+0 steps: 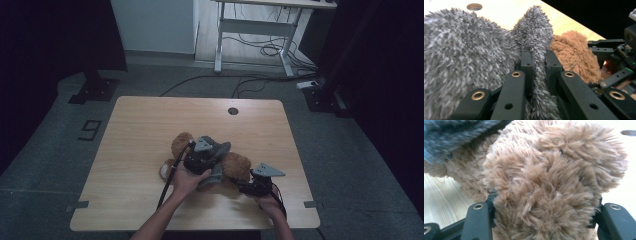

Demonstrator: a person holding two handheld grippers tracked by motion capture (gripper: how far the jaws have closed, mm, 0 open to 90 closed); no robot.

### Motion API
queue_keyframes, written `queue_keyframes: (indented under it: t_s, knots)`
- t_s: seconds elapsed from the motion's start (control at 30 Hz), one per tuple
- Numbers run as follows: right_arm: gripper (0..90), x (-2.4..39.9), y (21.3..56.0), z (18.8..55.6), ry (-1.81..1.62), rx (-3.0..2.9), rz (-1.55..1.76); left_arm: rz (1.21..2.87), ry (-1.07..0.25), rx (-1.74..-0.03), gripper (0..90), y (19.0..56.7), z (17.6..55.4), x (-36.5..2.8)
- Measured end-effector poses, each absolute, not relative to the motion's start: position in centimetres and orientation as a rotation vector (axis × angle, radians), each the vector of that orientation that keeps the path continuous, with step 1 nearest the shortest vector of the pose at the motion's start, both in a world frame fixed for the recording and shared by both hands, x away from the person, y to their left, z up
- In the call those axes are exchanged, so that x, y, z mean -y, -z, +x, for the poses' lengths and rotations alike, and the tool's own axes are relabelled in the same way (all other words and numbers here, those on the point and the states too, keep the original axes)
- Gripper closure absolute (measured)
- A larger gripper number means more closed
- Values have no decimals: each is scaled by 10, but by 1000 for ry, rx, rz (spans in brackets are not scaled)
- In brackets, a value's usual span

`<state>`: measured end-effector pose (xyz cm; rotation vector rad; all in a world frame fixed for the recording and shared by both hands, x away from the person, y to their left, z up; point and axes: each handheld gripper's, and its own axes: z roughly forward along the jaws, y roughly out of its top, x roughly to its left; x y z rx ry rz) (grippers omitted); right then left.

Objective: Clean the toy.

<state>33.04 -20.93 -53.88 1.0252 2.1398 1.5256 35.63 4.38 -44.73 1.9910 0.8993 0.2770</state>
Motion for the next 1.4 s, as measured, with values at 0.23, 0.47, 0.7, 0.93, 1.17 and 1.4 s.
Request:
queue_keyframes:
  t_s: [0.23,0.47,0.7,0.93,1.17,1.4]
  knots:
    - [381,210,539,331,-1529,-2137,1026,1937,-374,-962,802,427,360,-83]
    - [381,211,539,331,-1533,-2136,1030,1923,-407,-1078,802,424,373,-119]
    - [381,210,539,331,-1524,-2136,1030,1974,-324,-1018,795,436,374,-84]
    - [382,211,539,331,-1524,-2138,1031,2026,-247,-934,793,439,371,-40]
    - [380,211,539,331,-1525,-2141,1025,2060,-326,-959,794,444,373,-52]
    - [379,210,539,331,-1529,-2137,1027,2017,-396,-1052,798,445,377,-99]
